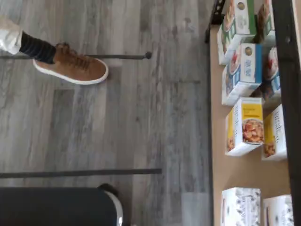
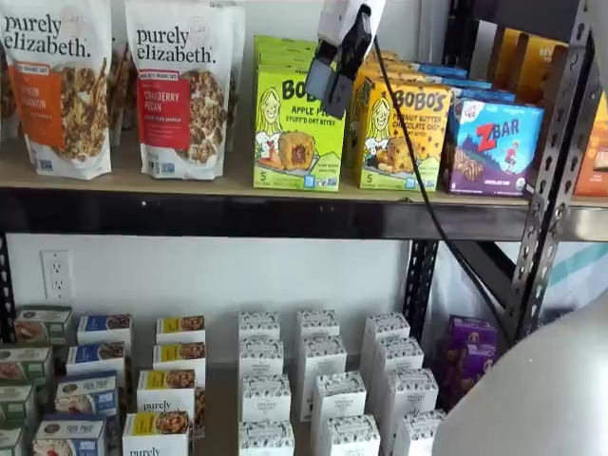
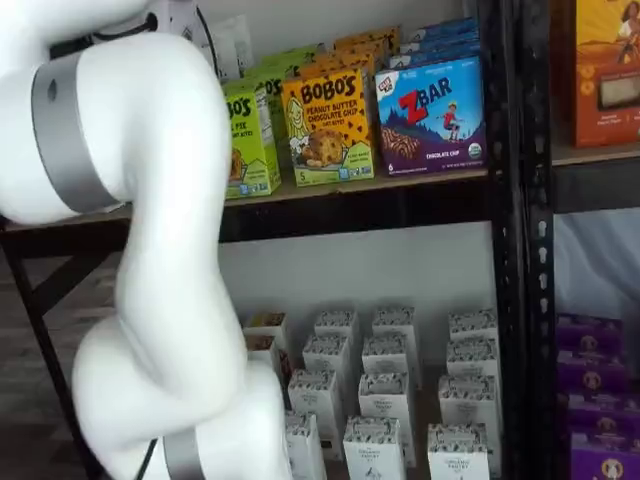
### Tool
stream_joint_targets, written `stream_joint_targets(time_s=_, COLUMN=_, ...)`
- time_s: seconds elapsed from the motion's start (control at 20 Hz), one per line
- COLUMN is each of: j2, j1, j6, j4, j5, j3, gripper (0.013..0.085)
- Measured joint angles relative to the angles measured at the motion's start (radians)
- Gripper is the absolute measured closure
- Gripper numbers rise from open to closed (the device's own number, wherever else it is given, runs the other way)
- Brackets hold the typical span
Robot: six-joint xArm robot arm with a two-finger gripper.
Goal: Pick the green box on the top shelf, the fourth from the left
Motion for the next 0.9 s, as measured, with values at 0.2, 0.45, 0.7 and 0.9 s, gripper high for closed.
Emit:
stream_joint_targets(time_s=0.2, j2=-0.054, j1=0.009, j6=0.004, j4=0.010, j5=-0.119, j3=0.072, gripper=0.0130)
stream_joint_targets(time_s=0.45, j2=-0.094, j1=0.029, j6=0.019, j4=0.005, j5=-0.239, j3=0.134, gripper=0.0130)
stream_joint_targets(time_s=0.7, j2=-0.114, j1=0.042, j6=0.029, j4=0.001, j5=-0.319, j3=0.172, gripper=0.0130)
stream_joint_targets(time_s=0.9, j2=-0.135, j1=0.049, j6=0.036, j4=-0.005, j5=-0.396, j3=0.210, gripper=0.0130)
